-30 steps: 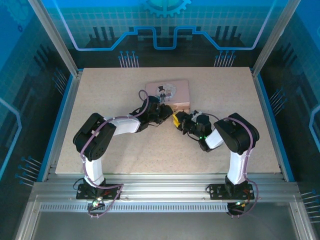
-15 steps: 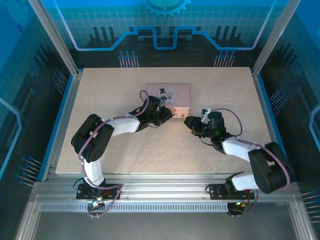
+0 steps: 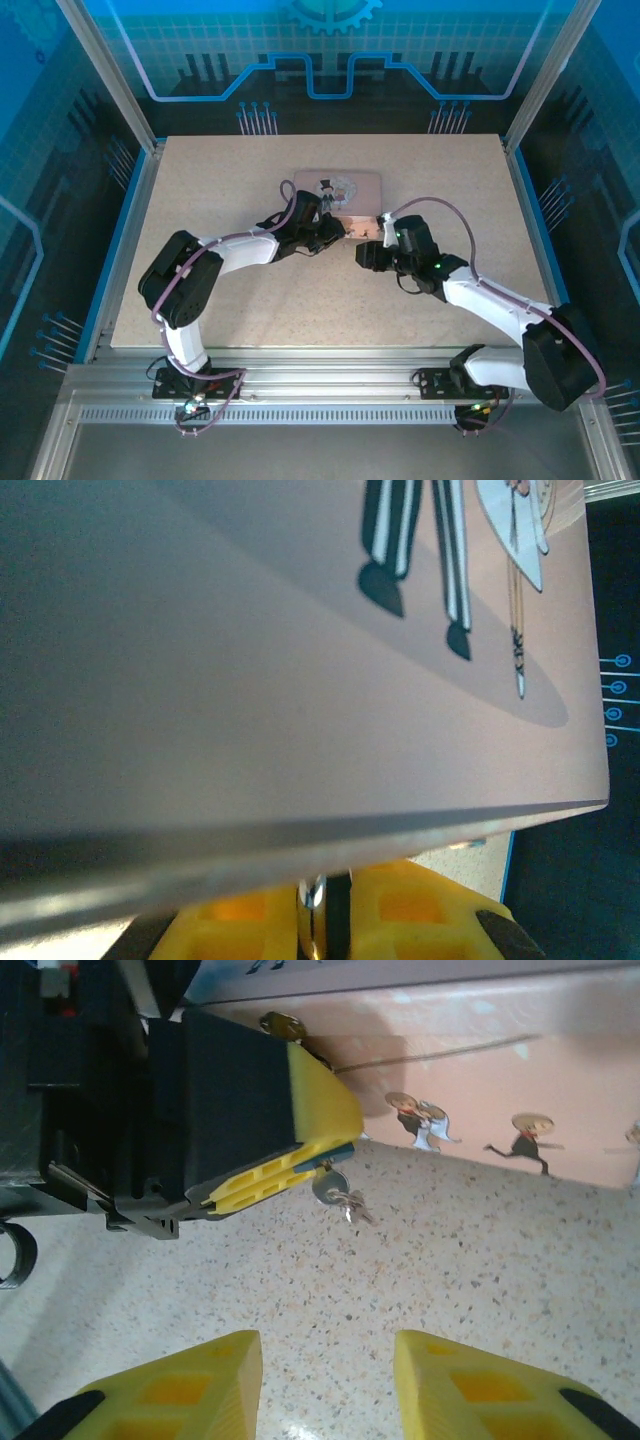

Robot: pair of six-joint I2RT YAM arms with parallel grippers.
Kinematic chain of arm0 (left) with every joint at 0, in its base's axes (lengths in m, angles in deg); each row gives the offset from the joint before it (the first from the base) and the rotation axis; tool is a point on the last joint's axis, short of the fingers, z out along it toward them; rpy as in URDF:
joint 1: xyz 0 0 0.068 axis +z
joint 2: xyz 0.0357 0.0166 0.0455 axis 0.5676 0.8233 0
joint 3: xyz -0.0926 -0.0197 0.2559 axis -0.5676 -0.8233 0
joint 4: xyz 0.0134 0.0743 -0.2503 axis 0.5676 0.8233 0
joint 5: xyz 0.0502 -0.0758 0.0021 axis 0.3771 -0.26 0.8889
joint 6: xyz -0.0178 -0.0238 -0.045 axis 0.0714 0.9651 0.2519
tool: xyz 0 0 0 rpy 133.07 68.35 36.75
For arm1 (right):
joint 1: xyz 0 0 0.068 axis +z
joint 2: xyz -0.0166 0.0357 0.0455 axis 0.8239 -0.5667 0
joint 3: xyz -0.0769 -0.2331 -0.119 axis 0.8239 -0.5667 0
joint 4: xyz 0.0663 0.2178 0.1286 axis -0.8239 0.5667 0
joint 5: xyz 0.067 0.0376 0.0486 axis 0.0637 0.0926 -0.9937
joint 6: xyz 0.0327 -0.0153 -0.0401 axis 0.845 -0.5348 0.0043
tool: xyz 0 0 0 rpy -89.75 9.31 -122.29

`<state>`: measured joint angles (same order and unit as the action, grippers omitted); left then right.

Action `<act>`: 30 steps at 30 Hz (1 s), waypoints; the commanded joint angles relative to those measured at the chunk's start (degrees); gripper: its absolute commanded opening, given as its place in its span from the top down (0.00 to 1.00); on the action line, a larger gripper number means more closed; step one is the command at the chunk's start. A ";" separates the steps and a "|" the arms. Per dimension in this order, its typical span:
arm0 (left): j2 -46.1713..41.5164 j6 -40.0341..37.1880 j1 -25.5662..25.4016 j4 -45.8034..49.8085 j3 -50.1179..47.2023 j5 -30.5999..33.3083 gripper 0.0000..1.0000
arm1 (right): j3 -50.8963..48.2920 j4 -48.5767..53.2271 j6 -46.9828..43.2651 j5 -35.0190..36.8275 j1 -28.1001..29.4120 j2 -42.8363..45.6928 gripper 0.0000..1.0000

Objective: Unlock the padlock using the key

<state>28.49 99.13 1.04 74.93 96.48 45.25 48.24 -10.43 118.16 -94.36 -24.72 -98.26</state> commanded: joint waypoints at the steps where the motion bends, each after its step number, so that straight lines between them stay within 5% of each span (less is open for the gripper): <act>1: -2.45 2.30 -0.47 1.03 1.74 -3.31 0.98 | 2.77 1.29 -7.37 3.84 2.02 -2.36 0.58; 14: -2.45 3.05 -0.38 1.81 2.93 -4.81 0.98 | 6.16 -5.72 -11.51 4.89 3.62 -11.54 0.50; 30: -2.01 3.76 -0.25 1.64 3.50 -6.24 0.98 | 11.75 -4.78 -14.28 2.89 2.48 -17.86 0.56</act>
<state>28.45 100.12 1.06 76.52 97.77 44.07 57.70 -14.73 105.39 -90.61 -21.79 -115.11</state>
